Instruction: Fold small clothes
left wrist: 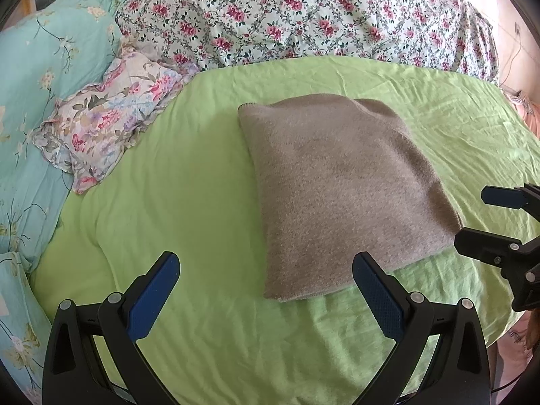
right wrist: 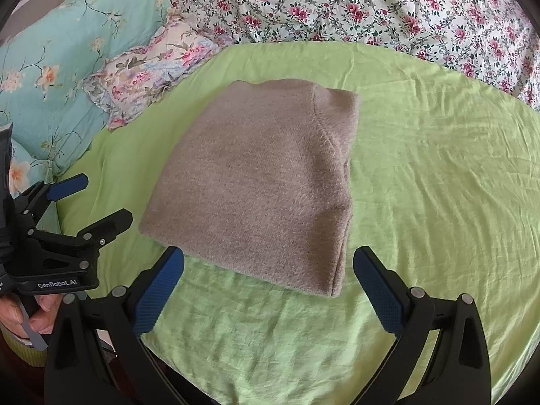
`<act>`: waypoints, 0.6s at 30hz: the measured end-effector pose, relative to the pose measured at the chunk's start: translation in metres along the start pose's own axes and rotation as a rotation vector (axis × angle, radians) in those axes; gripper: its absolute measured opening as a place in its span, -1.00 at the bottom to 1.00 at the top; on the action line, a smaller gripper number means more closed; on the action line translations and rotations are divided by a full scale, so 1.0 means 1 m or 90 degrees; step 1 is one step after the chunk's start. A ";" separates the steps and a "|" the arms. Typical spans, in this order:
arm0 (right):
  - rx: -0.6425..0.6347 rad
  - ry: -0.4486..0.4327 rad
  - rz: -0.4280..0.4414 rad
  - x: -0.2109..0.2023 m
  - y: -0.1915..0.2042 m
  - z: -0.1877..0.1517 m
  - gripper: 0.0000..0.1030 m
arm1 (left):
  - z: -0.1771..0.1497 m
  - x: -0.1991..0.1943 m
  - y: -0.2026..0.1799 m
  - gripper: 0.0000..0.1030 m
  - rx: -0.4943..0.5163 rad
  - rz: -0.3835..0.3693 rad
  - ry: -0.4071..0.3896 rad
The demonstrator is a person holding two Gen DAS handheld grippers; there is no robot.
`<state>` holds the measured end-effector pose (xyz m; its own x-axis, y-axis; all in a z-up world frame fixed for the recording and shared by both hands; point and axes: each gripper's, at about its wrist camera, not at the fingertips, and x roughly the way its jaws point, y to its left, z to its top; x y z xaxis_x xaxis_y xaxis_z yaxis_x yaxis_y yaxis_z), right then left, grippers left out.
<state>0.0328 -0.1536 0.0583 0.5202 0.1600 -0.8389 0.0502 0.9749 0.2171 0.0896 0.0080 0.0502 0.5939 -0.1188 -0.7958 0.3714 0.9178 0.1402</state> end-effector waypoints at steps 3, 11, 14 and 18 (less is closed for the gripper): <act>-0.002 -0.001 0.003 -0.001 -0.001 0.000 0.95 | 0.001 -0.001 0.001 0.99 -0.001 -0.002 -0.002; 0.000 -0.009 0.005 -0.004 -0.002 0.003 0.95 | 0.000 -0.003 0.000 0.99 -0.008 -0.006 -0.005; 0.002 -0.016 0.007 -0.006 -0.002 0.005 0.95 | 0.001 -0.004 0.001 0.99 -0.011 -0.007 -0.008; -0.001 -0.018 0.008 -0.006 -0.002 0.009 0.95 | 0.002 -0.004 0.002 0.99 -0.015 -0.011 -0.008</act>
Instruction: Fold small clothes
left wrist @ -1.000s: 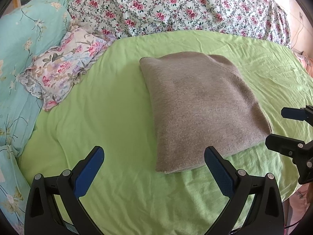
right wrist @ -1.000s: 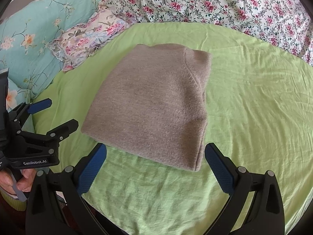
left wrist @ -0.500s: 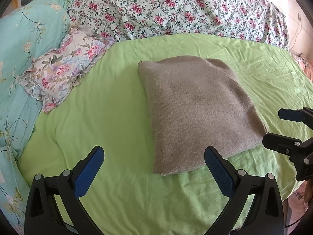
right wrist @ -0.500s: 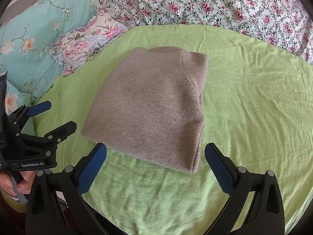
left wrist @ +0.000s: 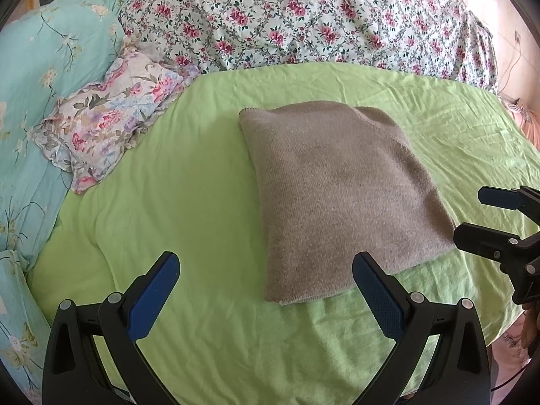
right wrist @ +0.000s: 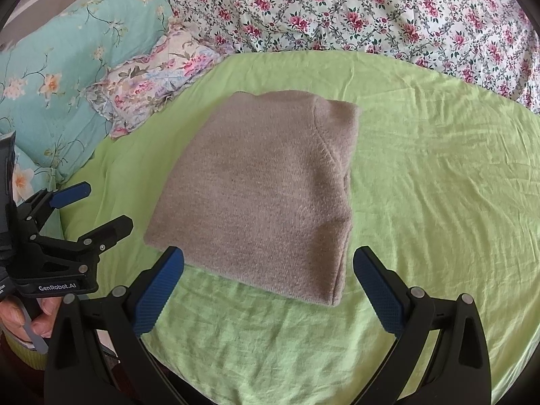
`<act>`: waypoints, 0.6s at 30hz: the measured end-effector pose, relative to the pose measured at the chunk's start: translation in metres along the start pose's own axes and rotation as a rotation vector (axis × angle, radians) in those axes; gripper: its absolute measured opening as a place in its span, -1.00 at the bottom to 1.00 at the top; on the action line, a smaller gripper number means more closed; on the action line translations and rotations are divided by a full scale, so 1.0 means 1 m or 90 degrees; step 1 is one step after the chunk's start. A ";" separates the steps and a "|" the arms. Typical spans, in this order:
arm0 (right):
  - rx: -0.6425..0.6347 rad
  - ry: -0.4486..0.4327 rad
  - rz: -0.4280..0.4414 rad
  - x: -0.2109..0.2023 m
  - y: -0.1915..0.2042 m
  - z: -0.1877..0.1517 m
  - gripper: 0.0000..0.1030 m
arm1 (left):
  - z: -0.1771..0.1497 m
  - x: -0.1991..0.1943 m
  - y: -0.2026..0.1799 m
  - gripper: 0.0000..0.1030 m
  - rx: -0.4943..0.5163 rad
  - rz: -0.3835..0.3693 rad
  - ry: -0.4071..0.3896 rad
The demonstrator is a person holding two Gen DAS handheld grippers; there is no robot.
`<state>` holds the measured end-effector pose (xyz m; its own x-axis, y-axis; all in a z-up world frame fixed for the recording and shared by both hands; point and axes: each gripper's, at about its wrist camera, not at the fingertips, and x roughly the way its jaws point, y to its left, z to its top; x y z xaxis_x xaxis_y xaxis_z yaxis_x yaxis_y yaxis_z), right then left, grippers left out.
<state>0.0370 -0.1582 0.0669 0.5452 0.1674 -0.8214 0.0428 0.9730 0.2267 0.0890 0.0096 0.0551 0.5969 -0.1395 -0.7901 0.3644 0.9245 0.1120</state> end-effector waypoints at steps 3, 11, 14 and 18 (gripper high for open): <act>-0.008 0.004 -0.002 0.002 0.000 0.005 0.95 | 0.003 0.001 0.001 0.99 -0.002 -0.001 0.000; -0.041 -0.012 -0.004 0.006 -0.004 0.032 0.95 | 0.020 0.009 0.006 0.99 -0.001 0.003 -0.006; -0.030 -0.007 -0.014 0.011 -0.013 0.039 0.95 | 0.029 0.013 0.012 0.99 -0.012 -0.006 -0.008; -0.016 0.003 -0.011 0.020 -0.021 0.045 0.95 | 0.040 0.017 0.012 0.99 -0.008 -0.002 -0.010</act>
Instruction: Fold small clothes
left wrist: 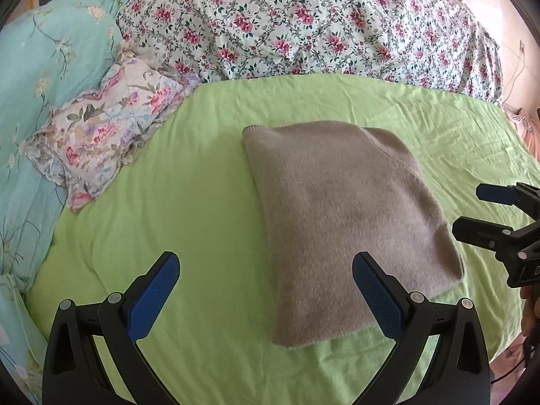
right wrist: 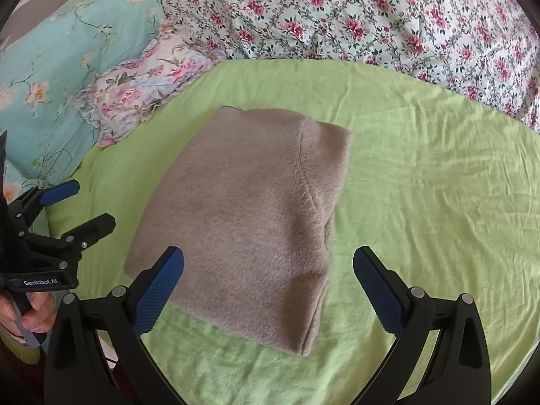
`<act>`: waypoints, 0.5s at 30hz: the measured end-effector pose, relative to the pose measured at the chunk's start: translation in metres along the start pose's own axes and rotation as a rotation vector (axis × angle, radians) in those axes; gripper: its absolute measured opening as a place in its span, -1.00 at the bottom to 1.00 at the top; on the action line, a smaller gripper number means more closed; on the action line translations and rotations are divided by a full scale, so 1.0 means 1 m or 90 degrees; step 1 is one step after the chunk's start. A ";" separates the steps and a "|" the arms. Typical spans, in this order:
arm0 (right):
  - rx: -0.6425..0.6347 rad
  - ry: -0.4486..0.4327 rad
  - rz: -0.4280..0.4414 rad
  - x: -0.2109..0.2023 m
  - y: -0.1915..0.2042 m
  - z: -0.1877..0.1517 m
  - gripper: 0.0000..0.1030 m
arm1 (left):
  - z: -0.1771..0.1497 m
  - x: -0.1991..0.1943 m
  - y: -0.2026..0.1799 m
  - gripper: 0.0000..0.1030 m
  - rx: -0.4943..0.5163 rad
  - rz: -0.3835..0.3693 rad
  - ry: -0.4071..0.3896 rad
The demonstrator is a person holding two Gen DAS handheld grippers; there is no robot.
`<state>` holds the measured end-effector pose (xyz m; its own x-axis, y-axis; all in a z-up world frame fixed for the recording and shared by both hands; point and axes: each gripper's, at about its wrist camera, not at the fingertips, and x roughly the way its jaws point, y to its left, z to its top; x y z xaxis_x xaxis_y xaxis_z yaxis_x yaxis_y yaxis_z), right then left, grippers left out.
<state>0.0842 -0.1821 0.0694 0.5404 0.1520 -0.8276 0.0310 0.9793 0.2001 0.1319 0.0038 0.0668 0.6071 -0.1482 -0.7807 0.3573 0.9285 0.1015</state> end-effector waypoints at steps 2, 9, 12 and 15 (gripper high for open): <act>0.001 0.004 0.007 0.003 -0.001 0.001 0.95 | 0.003 0.002 -0.001 0.99 0.003 0.001 0.000; -0.001 0.015 0.010 0.013 -0.002 0.006 0.95 | 0.011 0.012 -0.002 0.99 0.000 0.004 0.008; 0.004 0.016 0.013 0.014 -0.006 0.009 0.95 | 0.013 0.015 -0.002 0.99 0.000 0.006 0.011; 0.005 0.018 0.012 0.016 -0.008 0.011 0.95 | 0.014 0.016 -0.003 0.99 0.000 0.006 0.011</act>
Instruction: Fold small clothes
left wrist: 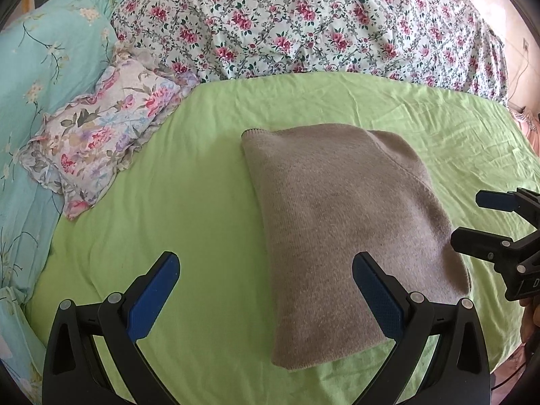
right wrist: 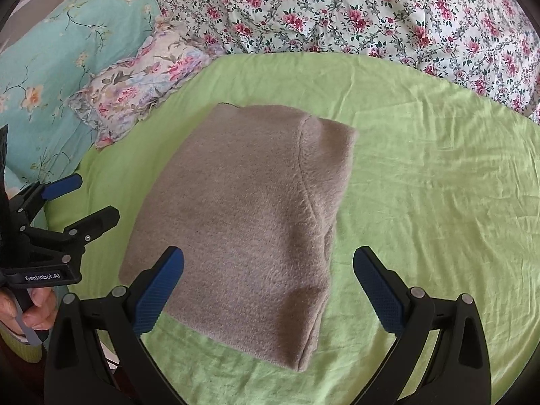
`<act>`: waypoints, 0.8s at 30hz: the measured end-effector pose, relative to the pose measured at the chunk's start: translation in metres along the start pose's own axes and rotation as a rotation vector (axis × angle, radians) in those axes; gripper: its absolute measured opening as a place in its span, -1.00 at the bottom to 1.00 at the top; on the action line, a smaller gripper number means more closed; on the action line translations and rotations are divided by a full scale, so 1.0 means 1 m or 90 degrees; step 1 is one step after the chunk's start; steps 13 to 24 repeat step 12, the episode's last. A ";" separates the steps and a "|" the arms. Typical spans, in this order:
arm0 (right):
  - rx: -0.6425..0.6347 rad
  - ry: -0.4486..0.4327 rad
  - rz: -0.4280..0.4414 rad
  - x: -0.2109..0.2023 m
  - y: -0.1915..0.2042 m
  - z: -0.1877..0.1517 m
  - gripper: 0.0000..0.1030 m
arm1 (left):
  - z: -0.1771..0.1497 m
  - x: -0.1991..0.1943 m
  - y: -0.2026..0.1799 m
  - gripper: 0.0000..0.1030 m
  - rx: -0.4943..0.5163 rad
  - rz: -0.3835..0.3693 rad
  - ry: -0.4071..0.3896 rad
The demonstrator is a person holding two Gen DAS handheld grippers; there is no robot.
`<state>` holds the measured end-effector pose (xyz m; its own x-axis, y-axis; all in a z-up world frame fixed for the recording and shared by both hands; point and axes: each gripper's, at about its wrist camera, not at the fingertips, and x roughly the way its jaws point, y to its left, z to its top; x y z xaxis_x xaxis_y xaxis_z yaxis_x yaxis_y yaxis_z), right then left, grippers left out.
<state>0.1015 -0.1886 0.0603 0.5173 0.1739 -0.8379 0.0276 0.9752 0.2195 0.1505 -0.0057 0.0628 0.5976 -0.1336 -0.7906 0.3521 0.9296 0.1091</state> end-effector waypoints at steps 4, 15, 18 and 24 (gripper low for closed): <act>0.001 0.001 0.001 0.001 -0.001 0.001 0.95 | 0.003 0.005 -0.002 0.99 0.002 0.000 0.003; 0.020 0.012 0.012 0.014 -0.010 0.005 0.95 | 0.008 0.014 -0.004 0.99 -0.001 0.007 0.010; 0.020 0.012 0.012 0.014 -0.010 0.005 0.95 | 0.008 0.014 -0.004 0.99 -0.001 0.007 0.010; 0.020 0.012 0.012 0.014 -0.010 0.005 0.95 | 0.008 0.014 -0.004 0.99 -0.001 0.007 0.010</act>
